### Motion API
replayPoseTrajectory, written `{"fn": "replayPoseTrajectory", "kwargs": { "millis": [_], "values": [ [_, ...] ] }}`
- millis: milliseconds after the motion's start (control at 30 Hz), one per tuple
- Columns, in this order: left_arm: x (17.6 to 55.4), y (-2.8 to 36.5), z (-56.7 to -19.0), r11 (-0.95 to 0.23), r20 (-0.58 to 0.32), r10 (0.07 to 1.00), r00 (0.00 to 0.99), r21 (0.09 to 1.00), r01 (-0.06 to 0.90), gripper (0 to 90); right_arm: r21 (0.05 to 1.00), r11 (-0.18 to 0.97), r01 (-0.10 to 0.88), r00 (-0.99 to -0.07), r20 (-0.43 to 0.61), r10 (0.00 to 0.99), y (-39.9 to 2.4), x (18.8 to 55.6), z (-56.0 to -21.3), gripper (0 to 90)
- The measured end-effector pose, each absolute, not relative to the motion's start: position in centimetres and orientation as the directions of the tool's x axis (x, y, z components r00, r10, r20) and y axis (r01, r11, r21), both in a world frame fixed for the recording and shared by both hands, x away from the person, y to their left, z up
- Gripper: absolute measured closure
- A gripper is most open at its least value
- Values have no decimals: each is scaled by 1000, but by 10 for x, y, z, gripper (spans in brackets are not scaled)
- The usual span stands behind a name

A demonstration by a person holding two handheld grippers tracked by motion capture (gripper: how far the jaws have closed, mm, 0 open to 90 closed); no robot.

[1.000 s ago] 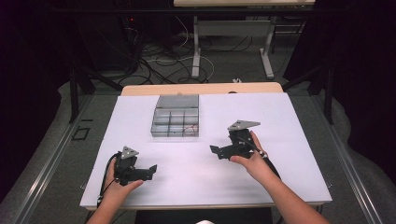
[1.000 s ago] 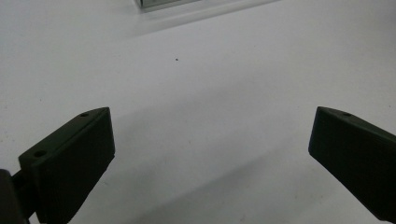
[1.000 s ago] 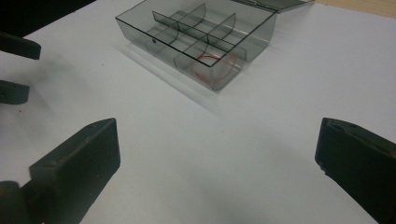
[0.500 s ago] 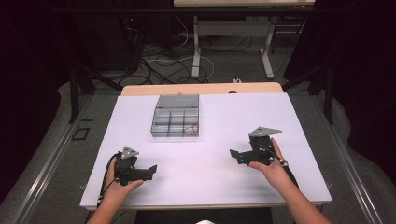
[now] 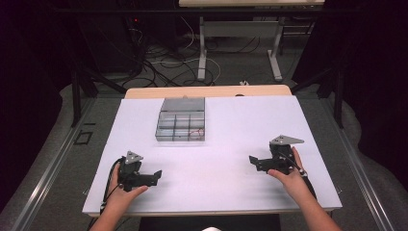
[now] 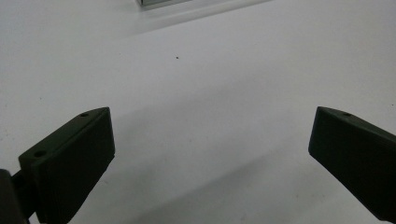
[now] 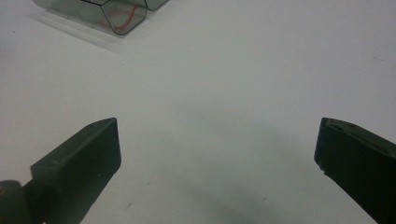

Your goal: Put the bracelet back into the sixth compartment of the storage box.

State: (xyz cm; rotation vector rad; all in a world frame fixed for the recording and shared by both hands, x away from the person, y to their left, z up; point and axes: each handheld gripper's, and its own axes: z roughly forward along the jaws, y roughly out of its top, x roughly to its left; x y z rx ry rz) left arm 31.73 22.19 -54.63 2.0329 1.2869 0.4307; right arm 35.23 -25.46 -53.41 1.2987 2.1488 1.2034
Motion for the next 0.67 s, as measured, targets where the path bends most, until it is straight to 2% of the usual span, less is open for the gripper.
{"fn": "replayPoseTrajectory", "kwargs": {
  "millis": [667],
  "values": [
    [317, 222, -546, -269, -85, 888, 452, 701, 661, 5, 790, 197, 581, -462, 121, 879, -272, 356, -552, 2]
  ]
}}
